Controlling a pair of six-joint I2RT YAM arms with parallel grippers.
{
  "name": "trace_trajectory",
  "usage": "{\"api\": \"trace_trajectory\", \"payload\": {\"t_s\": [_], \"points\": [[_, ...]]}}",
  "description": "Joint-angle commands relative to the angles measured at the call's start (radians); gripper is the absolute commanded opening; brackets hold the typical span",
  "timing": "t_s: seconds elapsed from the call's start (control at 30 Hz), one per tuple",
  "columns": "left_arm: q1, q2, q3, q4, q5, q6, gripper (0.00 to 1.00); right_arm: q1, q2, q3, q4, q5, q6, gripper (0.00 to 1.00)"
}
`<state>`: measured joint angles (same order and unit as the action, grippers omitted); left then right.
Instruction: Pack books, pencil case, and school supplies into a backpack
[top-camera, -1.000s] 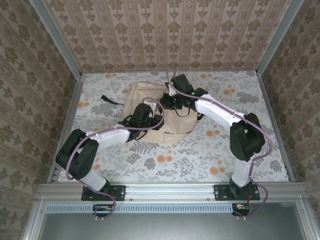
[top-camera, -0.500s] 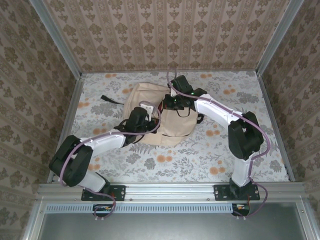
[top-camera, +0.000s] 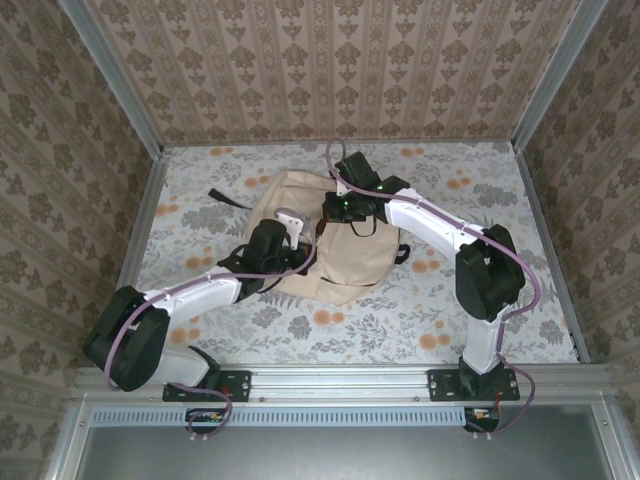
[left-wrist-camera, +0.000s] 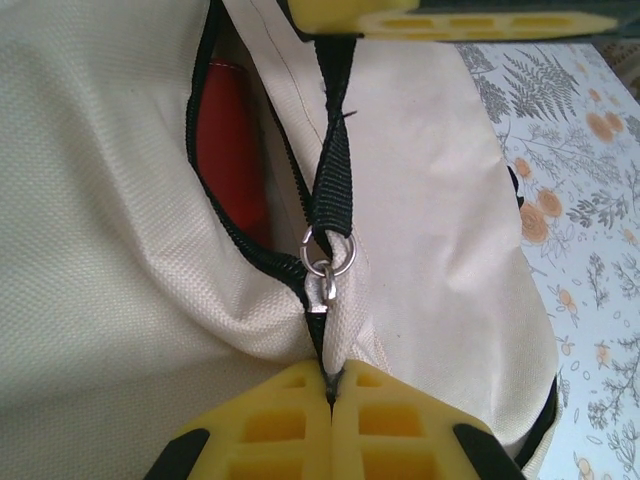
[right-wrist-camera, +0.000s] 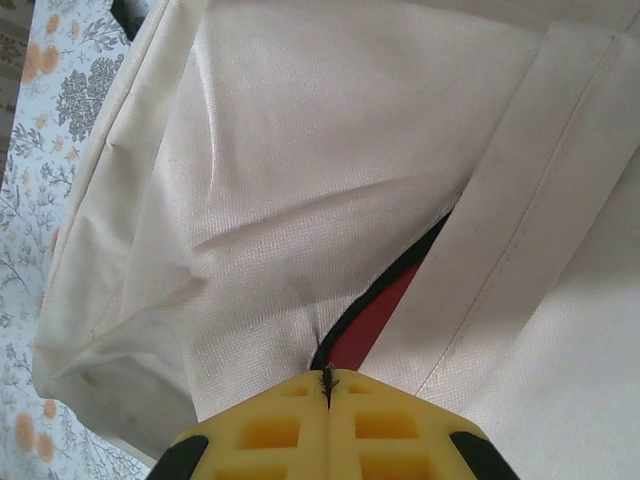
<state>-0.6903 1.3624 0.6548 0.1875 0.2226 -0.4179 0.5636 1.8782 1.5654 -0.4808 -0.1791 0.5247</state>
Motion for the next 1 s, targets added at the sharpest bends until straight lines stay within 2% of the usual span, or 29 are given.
{"api": "trace_trajectory", "payload": {"t_s": [0.0, 0.17, 0.37, 0.4, 0.43, 0.47, 0.5, 0.53, 0.63, 0.73, 0.9, 0.97], "points": [[-0.017, -0.02, -0.035, -0.201, 0.136, 0.052, 0.0, -0.047, -0.03, 0.07, 0.097, 0.204, -0.03, 0.0], [-0.023, -0.023, -0.032, -0.239, 0.167, 0.097, 0.0, -0.044, -0.056, 0.031, 0.11, 0.157, -0.039, 0.0], [-0.022, -0.039, -0.025, -0.237, 0.155, 0.102, 0.0, -0.047, -0.089, -0.085, 0.134, -0.083, -0.022, 0.0], [-0.022, -0.036, -0.023, -0.233, 0.155, 0.101, 0.0, -0.047, -0.092, -0.101, 0.134, -0.104, -0.004, 0.09], [-0.023, -0.034, -0.022, -0.229, 0.153, 0.1, 0.0, -0.047, -0.094, -0.117, 0.132, -0.109, 0.009, 0.31], [-0.023, -0.031, -0.02, -0.23, 0.153, 0.1, 0.0, -0.047, -0.101, -0.133, 0.131, -0.105, 0.014, 0.45], [-0.023, -0.031, -0.02, -0.23, 0.152, 0.102, 0.0, -0.047, -0.108, -0.153, 0.133, -0.098, 0.015, 0.56], [-0.021, -0.031, -0.02, -0.23, 0.15, 0.103, 0.0, -0.047, -0.116, -0.17, 0.136, -0.097, 0.016, 0.63], [-0.022, -0.033, -0.018, -0.23, 0.149, 0.11, 0.0, -0.047, -0.118, -0.194, 0.132, -0.149, 0.017, 0.66], [-0.021, -0.037, -0.015, -0.233, 0.145, 0.123, 0.0, -0.045, -0.106, -0.206, 0.125, -0.2, 0.008, 0.63], [-0.021, -0.05, -0.012, -0.253, 0.137, 0.142, 0.0, -0.067, -0.119, -0.194, 0.086, -0.082, 0.01, 0.64], [-0.021, -0.06, -0.012, -0.263, 0.137, 0.148, 0.0, -0.076, -0.111, -0.169, 0.058, 0.009, 0.012, 0.67]]}}
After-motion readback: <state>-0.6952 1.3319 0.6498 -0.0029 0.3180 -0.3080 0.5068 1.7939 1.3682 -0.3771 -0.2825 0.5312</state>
